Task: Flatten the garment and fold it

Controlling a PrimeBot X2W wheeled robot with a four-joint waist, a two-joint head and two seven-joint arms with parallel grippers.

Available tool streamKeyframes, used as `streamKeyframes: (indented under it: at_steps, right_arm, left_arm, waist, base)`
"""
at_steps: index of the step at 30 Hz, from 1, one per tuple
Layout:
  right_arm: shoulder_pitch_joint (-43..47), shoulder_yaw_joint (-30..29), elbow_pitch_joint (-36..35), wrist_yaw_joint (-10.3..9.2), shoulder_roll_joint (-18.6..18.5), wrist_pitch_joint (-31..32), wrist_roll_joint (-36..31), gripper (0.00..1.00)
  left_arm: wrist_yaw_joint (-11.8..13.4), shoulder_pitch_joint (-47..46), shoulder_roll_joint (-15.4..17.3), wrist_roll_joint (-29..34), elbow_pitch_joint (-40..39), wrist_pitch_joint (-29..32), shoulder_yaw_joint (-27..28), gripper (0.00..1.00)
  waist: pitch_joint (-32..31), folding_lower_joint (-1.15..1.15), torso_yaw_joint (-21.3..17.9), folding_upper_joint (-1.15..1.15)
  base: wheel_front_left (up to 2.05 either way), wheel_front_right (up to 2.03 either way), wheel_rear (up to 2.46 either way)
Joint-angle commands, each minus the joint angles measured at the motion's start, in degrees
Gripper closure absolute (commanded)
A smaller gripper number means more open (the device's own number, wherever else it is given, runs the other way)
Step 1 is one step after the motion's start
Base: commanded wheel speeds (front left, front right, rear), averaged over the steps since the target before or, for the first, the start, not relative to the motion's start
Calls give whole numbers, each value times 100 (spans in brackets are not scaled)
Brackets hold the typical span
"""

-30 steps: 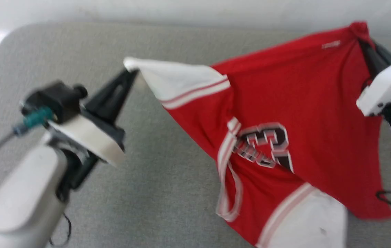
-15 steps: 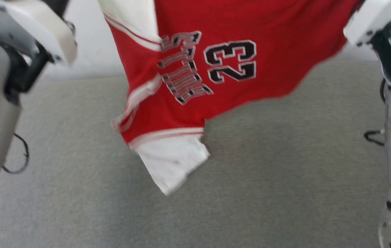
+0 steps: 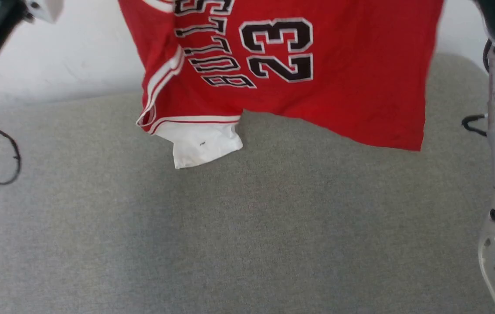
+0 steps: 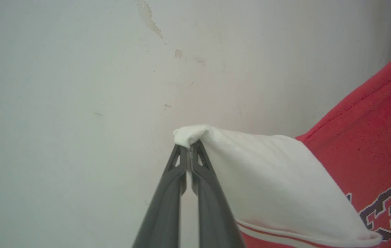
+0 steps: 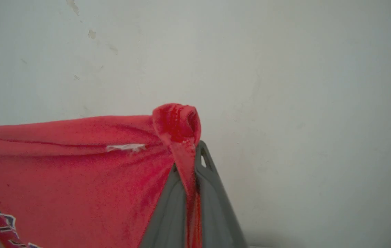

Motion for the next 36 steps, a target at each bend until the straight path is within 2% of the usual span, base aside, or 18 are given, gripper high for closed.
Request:
streamKeyframes:
  at_steps: [1,8,11,20,28,36]
  right_arm:
    - [-136,-28,19,-4,33,41,-54,100]
    - [-929,-184,-20,-4,83,125,-499,100]
    - [-1379,-316,5,-4,109,-85,-691,100]
    - [-2304,-525,473,-4,161,-782,-1210,100]
    - [-2592,-498,731,-4,165,-1280,-1559,100]
    - [-2510,-266,887,-4,116,-1661,-1545,100]
  left_arm:
    - [-32,-152,83,3,0,-1,-7,100]
    - [-35,-1179,373,452,-263,-156,-55,100]
    - [-36,-1750,426,723,-296,-388,-47,100]
    - [-38,-2907,394,1161,99,-978,-328,100]
    - [-39,-3170,399,975,312,-1549,-547,100]
    - [-39,-2785,512,381,145,-2057,-802,100]
  waist:
    - [348,-1,-50,0]
    - [1541,-1,-48,0]
    - [1990,-1,-42,0]
    - [2725,-1,51,0]
    - [3429,-1,225,0]
    - [3786,-1,314,0]
  base:
    - [0,0,0]
    - [0,0,0]
    - [0,0,0]
    - [0,0,0]
    - [0,0,0]
    - [0,0,0]
